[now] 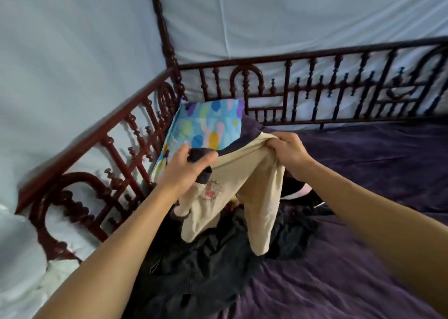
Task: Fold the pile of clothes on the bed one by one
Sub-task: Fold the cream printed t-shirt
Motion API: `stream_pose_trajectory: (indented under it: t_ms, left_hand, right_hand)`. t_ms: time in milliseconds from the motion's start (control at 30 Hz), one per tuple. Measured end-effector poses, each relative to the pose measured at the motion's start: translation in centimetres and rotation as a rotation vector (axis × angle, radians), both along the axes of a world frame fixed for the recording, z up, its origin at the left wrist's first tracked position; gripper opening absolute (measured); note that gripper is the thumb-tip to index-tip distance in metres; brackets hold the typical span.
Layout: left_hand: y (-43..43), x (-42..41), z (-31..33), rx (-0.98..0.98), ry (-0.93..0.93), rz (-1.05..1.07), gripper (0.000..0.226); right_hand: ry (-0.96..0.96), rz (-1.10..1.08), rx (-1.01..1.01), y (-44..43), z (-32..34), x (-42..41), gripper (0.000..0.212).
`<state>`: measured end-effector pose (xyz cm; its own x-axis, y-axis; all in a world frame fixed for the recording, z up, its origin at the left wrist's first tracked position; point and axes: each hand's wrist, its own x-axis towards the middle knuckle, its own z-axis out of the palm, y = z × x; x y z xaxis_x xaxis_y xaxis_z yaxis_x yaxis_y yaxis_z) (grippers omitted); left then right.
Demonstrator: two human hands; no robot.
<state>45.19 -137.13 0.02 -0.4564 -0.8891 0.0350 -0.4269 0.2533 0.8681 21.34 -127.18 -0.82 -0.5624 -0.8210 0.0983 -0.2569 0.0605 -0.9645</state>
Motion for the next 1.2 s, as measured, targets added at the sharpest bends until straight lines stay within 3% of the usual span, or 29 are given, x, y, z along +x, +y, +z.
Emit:
stream_pose_trajectory:
  t_ms: [100,200,300,400,500,600,633,733,767,833,867,933,967,1067,1200]
  left_hand:
    - [2.5,-1.0,2.1,-0.288,-0.424,-0.146,0.042]
    - [3.9,-0.9,3.4,-0.405,-0.529,-0.119,0.017]
    - [2.9,-0.1,4.7,-0.392,-0.427,-0.018,0.022]
    - [2.3,-1.2,6.3,-0.247,-0.184,-0.041,0.031]
    - [2.5,-4.4,7.9,-0.174,0.065,-0.046,0.035]
    - [3.2,-7.8,9.5,-0.218,0.119,-0.126,0.034]
    - [3.6,-8.8,10.0,-0.226,0.13,-0.169,0.032]
    - [5.1,-11.0,11.3,-0.197,0.176,-0.337,0.021]
    - [5.6,-11.6,11.7,-0.166,0.197,-0.43,0.019]
    - [6.6,-12.5,12.3,-0.163,0.205,-0.601,0.019]
    - [7.0,-12.9,12.6,-0.182,0.195,-0.666,0.018]
    - [7.8,-13.7,13.1,-0.215,0.184,-0.767,0.015]
    - [8.1,-13.9,13.2,-0.223,0.185,-0.809,0.014]
    - [8.0,-14.1,13.4,-0.233,0.196,-0.881,0.014]
    - [5.9,-13.2,13.3,-0.281,0.17,-0.862,0.019]
  right_hand:
    - [-0.035,-0.059,-0.031,3.2,2.9,-1.6,0.027]
    - [-0.066,-0.123,-0.055,6.5,4.8,-3.5,0.024]
    - [-0.086,-0.168,-0.068,10.2,6.3,-5.7,0.02]
    - [-0.041,-0.036,0.026,14.1,7.9,-7.8,0.021]
    - [-0.004,0.044,0.122,16.9,8.8,-9.2,0.036]
    - [0.059,-0.03,0.122,18.9,8.9,-10.5,0.029]
    - [0.101,-0.08,0.134,19.7,8.7,-11.0,0.023]
    - [0.407,-0.191,0.378,21.9,7.6,-12.1,0.047]
    - [0.534,-0.196,0.505,22.2,7.2,-12.2,0.045]
    - [0.634,-0.171,0.619,22.0,6.6,-11.2,0.019]
    - [0.565,-0.11,0.586,21.5,6.4,-10.1,0.02]
    - [0.284,0.019,0.437,19.6,6.2,-7.0,0.057]
    - [0.202,0.083,0.396,18.3,5.7,-5.5,0.056]
    - [0.211,0.12,0.358,14.8,3.4,-2.0,0.015]
    - [0.152,0.037,0.267,13.6,3.1,-1.0,0.009]
